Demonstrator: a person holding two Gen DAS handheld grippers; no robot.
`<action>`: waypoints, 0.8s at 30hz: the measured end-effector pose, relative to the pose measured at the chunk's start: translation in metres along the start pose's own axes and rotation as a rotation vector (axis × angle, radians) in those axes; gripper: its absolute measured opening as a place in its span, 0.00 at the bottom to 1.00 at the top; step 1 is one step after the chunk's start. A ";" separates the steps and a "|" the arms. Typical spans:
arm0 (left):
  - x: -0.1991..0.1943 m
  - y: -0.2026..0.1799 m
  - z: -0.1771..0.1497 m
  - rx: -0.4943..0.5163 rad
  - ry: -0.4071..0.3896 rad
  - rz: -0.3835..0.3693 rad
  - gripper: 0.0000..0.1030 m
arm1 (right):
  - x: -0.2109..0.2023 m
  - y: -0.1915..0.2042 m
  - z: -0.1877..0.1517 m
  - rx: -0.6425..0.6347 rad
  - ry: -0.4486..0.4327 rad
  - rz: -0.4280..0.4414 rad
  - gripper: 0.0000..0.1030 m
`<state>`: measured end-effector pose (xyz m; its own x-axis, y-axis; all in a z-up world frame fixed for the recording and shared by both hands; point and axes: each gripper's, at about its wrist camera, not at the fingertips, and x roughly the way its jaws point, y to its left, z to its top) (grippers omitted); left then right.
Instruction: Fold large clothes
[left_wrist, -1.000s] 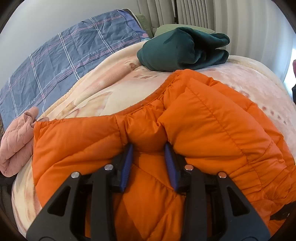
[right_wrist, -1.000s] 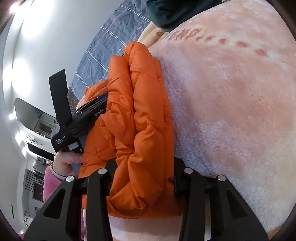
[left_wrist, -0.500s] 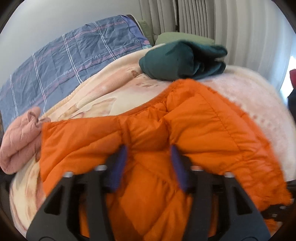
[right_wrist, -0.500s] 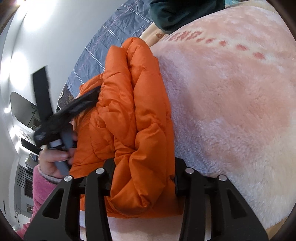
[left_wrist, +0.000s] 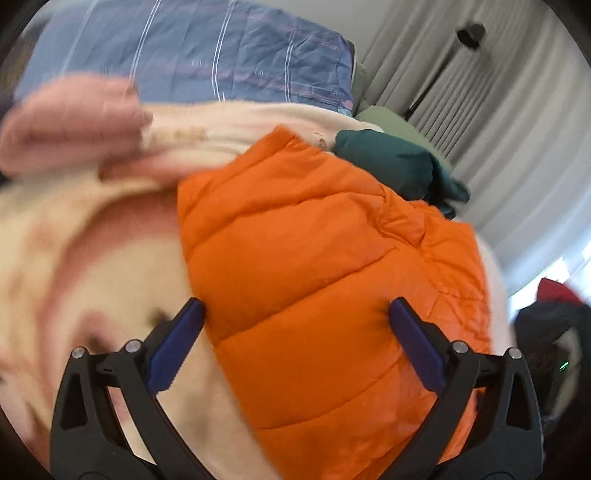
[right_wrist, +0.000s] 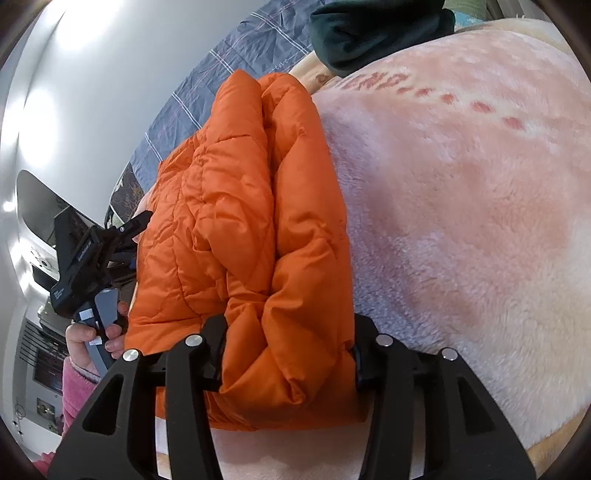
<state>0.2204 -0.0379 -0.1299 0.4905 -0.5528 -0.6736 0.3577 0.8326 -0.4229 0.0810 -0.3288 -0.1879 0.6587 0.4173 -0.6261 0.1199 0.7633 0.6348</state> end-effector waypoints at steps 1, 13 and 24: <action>0.005 0.003 -0.001 -0.013 0.011 -0.015 0.98 | 0.001 0.001 -0.001 -0.007 -0.004 -0.007 0.46; 0.046 0.032 -0.012 -0.162 0.109 -0.209 0.98 | 0.002 0.012 -0.007 -0.079 -0.048 -0.080 0.49; 0.050 0.012 -0.011 -0.076 0.085 -0.202 0.92 | -0.006 0.034 -0.019 -0.215 -0.116 -0.214 0.46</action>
<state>0.2402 -0.0550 -0.1754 0.3451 -0.7063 -0.6181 0.3792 0.7073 -0.5966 0.0670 -0.2954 -0.1715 0.7174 0.1862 -0.6713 0.1137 0.9194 0.3765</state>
